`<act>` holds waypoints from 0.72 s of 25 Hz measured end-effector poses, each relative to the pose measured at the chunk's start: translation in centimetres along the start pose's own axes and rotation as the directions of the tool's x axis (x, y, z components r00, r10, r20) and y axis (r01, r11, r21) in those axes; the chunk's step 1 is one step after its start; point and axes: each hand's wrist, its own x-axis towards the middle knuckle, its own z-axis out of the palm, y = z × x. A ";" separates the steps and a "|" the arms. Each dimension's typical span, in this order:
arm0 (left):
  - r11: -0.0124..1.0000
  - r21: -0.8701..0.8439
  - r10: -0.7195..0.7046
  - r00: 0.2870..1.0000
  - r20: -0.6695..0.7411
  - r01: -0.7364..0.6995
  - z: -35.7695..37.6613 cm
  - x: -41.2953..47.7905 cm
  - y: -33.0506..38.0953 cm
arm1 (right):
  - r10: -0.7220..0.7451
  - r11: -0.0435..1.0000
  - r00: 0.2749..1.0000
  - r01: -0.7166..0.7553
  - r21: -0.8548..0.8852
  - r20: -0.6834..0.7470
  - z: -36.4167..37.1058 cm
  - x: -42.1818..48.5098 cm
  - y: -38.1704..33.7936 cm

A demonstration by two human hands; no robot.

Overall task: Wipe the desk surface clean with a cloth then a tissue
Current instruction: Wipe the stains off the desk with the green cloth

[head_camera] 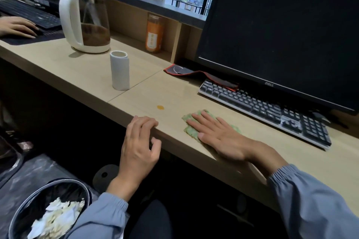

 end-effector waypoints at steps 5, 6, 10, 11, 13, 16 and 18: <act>0.998 -0.031 -0.058 0.998 0.039 0.060 -0.7 -0.3 0.8 | 0.072 0.997 0.997 -0.072 -0.009 0.011 1.0 -3.7 -0.8; 0.996 -0.043 -0.072 0.996 0.047 0.074 -0.8 -0.3 1.0 | 0.079 0.997 0.997 -0.079 -0.009 0.007 1.0 -3.5 -1.0; 0.992 -0.086 -0.087 0.993 0.077 0.094 -1.1 -0.2 1.0 | 0.090 0.996 0.996 -0.090 -0.021 -0.017 1.0 -0.7 -2.7; 0.991 -0.096 -0.091 0.993 0.079 0.099 -1.3 -0.2 1.0 | 0.088 0.996 0.996 -0.088 -0.021 -0.023 0.9 0.4 -3.3; 0.985 -0.114 -0.124 0.990 0.068 0.131 -1.8 -0.2 0.7 | 0.076 0.997 0.997 -0.077 -0.022 -0.027 0.5 3.0 -4.5; 0.972 -0.116 -0.204 0.978 0.037 0.207 -2.7 -0.1 -0.3 | 0.052 0.998 0.998 -0.053 -0.025 -0.037 0.0 7.3 -6.1; 0.971 -0.087 -0.222 0.974 0.039 0.224 -3.0 0.3 -1.4 | 0.039 0.999 0.998 -0.041 -0.026 -0.044 -0.3 10.2 -6.9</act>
